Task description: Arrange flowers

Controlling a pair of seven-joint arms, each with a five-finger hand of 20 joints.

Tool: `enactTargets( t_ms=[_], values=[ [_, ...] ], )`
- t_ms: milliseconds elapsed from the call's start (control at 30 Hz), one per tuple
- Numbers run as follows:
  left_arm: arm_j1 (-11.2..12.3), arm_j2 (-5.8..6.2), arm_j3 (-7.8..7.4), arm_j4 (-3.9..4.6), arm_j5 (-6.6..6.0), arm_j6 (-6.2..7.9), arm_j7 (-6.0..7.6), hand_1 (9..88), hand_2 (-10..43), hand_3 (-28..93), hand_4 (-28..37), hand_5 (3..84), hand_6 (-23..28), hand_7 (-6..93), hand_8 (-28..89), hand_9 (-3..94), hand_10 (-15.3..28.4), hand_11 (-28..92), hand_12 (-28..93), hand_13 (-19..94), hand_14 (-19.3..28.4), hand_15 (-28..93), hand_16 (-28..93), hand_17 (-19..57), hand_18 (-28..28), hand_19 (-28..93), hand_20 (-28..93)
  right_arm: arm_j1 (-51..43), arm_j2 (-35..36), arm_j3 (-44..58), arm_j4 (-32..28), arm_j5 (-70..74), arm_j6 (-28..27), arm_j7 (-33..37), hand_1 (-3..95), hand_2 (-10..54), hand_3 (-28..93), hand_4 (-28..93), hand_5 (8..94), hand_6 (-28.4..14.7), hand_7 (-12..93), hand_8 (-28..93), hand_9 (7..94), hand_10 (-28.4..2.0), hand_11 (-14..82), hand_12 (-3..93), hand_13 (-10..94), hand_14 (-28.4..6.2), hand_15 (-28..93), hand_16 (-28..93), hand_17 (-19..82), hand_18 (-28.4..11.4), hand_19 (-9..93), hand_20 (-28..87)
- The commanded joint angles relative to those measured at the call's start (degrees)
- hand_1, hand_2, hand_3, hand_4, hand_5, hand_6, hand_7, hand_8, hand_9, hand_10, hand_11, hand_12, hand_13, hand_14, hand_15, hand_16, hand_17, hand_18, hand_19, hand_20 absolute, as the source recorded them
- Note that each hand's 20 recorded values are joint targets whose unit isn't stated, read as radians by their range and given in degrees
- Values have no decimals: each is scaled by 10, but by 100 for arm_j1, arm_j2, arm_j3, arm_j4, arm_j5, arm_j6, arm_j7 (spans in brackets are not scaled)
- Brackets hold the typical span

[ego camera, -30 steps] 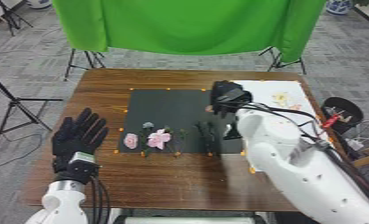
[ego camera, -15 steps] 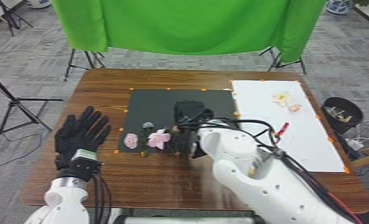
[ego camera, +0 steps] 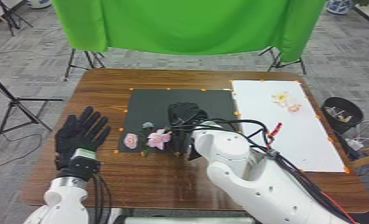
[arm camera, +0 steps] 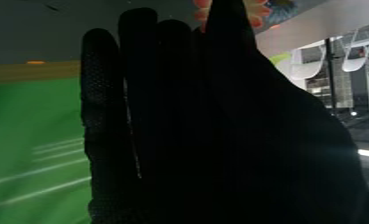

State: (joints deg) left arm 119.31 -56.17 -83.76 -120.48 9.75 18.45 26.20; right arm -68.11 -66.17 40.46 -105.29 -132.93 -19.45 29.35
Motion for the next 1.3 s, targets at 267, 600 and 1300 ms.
enactTargets(
  t_ms=[267, 600, 1300],
  values=[
    [62, -42, -16, -46, -108, 90, 176, 296, 124, 722, -263, 411, 104, 169, -87, 345, 156, 297, 122, 258, 169, 448, -85, -67, 148, 376, 85, -20, 38, 322, -261, 110, -506, 119, 582, -95, 771, -283, 637, -27, 138, -117, 689, -138, 128, 161, 678, -98, 179, 302, 298, -174, 561, 244],
    [-6, -13, 38, -66, -167, 176, 403, 288, 139, 727, -272, 438, 101, 189, -93, 365, 155, 305, 119, 270, 168, 450, -84, -62, 150, 378, 86, 52, 469, 672, -466, 141, -299, 194, 555, -95, 843, -283, 611, -26, 140, -121, 656, -138, 125, 155, 648, -108, 206, 229, 291, -175, 560, 229],
    [183, 10, -79, -97, -214, 57, 287, 274, 152, 728, -282, 434, 103, 172, -89, 359, 158, 293, 120, 265, 170, 446, -81, -63, 150, 376, 88, 281, 1627, 2413, 1413, 1115, 314, 1743, 473, -95, 858, -283, 457, -70, 127, -122, 397, -173, 75, 106, 367, -139, 105, 129, 211, -168, 500, 162]
  ],
)
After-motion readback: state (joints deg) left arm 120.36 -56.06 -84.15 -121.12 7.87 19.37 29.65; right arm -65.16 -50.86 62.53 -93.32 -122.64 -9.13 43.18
